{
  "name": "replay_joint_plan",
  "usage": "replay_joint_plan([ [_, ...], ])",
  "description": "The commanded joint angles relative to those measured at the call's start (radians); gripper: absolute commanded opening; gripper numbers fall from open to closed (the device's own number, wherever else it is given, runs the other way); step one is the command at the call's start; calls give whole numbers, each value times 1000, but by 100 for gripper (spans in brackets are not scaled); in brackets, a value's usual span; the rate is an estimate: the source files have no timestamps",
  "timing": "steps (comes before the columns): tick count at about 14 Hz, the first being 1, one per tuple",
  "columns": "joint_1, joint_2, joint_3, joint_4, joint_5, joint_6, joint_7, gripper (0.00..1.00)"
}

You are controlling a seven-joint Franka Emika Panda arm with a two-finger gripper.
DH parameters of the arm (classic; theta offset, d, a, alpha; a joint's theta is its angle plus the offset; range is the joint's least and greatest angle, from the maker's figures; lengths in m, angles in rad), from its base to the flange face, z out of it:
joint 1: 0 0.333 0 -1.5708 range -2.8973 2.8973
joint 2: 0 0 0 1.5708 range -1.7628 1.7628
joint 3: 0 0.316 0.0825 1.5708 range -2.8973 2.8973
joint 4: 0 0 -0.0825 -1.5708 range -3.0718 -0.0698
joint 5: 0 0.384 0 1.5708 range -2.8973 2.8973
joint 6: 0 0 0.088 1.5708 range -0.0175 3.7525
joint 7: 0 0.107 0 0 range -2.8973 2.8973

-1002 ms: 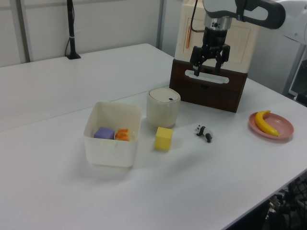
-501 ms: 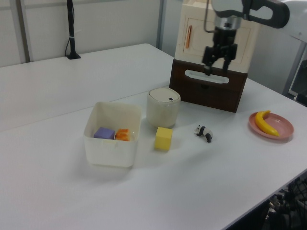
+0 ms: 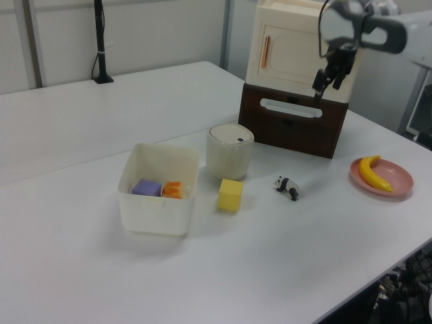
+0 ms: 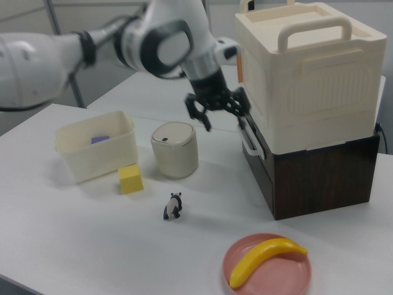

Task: Slide open the drawer
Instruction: 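Move the gripper to the drawer handle on the dark wooden base, then hook the drawer handle and pull the drawer outward from the cabinet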

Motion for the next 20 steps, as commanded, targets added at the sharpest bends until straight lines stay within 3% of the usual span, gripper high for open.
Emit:
replay_joint_plan([
  [1, -4, 62, 1, 1, -44, 131, -19, 94],
  [8, 8, 155, 11, -2, -142, 245, -9, 89],
  [14, 87, 212, 11, -1, -220, 247, 4, 83],
  [20, 143, 197, 14, -40, -225, 202, 17, 82],
])
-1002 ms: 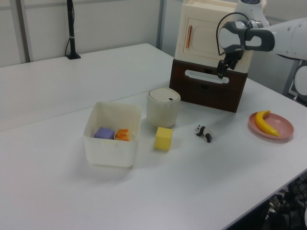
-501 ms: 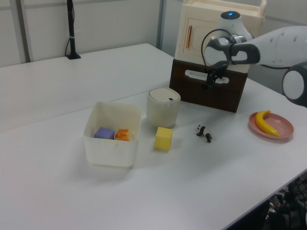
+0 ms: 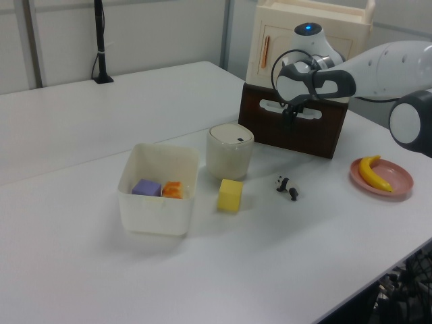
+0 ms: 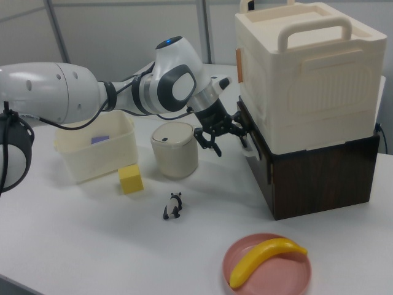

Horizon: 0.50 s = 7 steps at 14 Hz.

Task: Slide open the drawer
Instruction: 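Hook the drawer handle and pull the drawer outward from the cabinet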

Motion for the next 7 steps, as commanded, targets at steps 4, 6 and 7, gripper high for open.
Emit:
replay_joint_plan([
  [4, 120, -34, -1, -48, 0, -155, 11, 82],
  [6, 137, -63, 0, -59, 1, -200, 9, 82],
  [7, 160, -90, 0, -79, 1, -214, 11, 82],
])
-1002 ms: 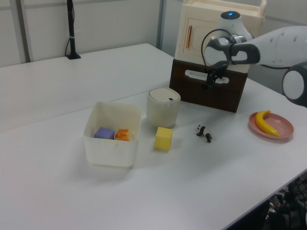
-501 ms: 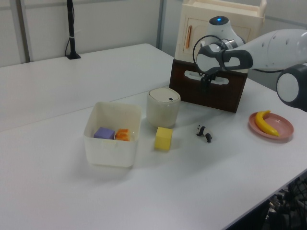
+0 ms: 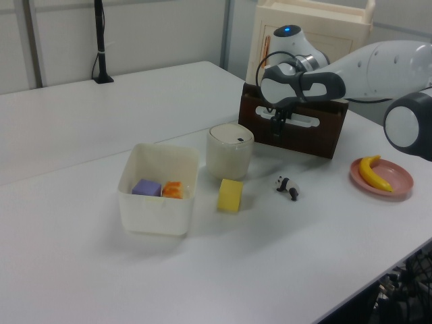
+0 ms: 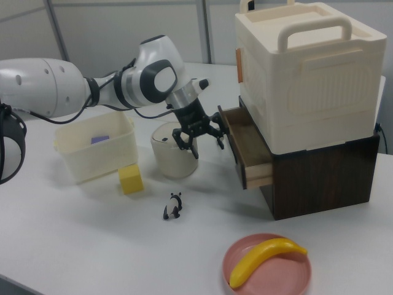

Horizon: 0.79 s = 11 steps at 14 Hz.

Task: Slide open the drawer
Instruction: 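Hook the drawer handle and pull the drawer outward from the cabinet, then release the handle and lift the gripper away from the open drawer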

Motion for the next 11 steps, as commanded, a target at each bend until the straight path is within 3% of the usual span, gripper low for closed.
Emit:
replay_joint_plan([
  [1, 75, -95, 2, -95, 16, -70, 11, 82],
  [7, 127, -168, 2, -129, 19, -180, 13, 82],
  [9, 132, -190, 2, -123, 64, -196, 22, 83],
  [11, 135, -242, 2, -118, 101, -236, 55, 94],
])
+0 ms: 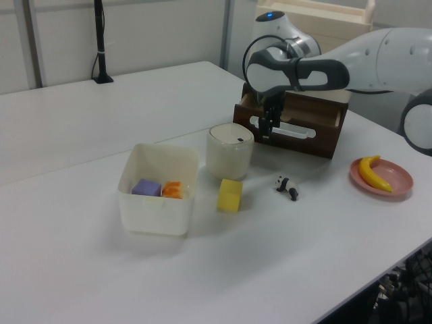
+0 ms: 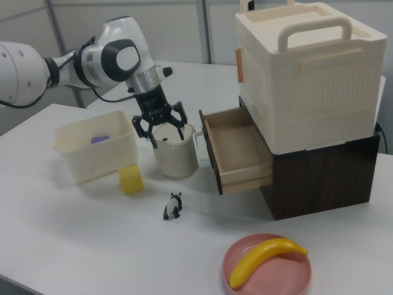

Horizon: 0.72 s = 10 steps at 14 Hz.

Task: Slide open the drawer
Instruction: 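Release the handle and lift the gripper away from the open drawer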

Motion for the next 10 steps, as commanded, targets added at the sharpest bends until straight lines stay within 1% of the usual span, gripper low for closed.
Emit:
replay_joint_plan([
  [1, 9, -128, -2, -42, 89, -78, 111, 100],
  [2, 7, -150, -2, -35, 143, -109, 182, 100],
  [3, 3, -159, -4, -16, 199, -165, 296, 100],
  [4, 0, -159, -5, 6, 233, -205, 425, 100],
  [6, 1, -158, -4, 9, 240, -212, 643, 100],
  [7, 3, -158, -4, 8, 240, -216, 679, 100],
  [9, 25, -152, -2, -2, 237, -210, 691, 100],
  [10, 23, -152, -4, -2, 237, -207, 693, 100],
])
